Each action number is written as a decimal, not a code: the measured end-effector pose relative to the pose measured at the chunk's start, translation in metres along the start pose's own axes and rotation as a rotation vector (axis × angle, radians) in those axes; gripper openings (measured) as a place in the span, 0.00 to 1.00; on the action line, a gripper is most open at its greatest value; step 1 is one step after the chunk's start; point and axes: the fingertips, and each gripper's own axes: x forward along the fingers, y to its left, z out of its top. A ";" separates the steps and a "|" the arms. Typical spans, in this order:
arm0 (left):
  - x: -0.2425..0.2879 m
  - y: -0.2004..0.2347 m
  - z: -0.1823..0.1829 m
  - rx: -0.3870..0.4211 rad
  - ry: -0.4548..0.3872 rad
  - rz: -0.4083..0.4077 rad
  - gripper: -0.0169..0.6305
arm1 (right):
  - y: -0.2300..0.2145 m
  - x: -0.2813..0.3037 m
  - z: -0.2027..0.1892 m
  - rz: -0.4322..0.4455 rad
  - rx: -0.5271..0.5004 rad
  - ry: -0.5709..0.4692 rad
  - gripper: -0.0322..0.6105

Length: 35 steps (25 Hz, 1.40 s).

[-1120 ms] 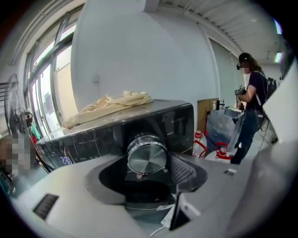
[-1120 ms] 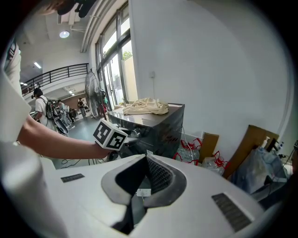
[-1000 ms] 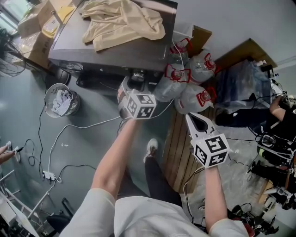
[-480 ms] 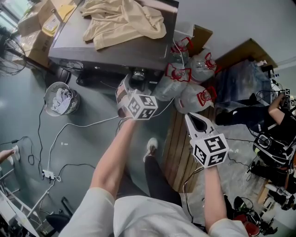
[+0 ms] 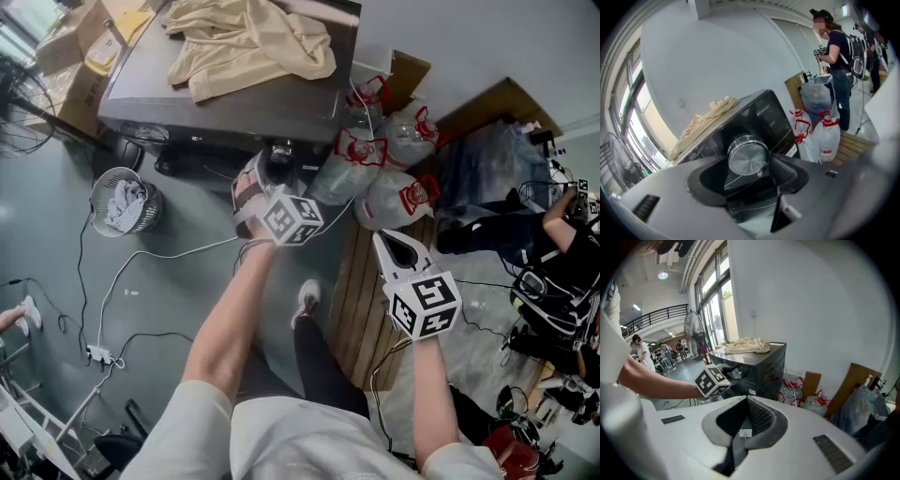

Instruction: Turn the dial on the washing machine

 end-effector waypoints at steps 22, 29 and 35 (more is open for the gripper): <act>-0.004 0.014 0.000 -0.868 -0.028 -0.263 0.50 | 0.003 0.002 -0.004 0.008 0.002 0.016 0.07; -0.005 0.011 0.002 -0.968 -0.020 -0.281 0.48 | 0.003 0.004 -0.008 0.010 0.002 0.025 0.07; -0.003 0.011 0.002 -0.943 -0.006 -0.251 0.44 | -0.002 0.002 -0.009 0.004 0.002 0.024 0.07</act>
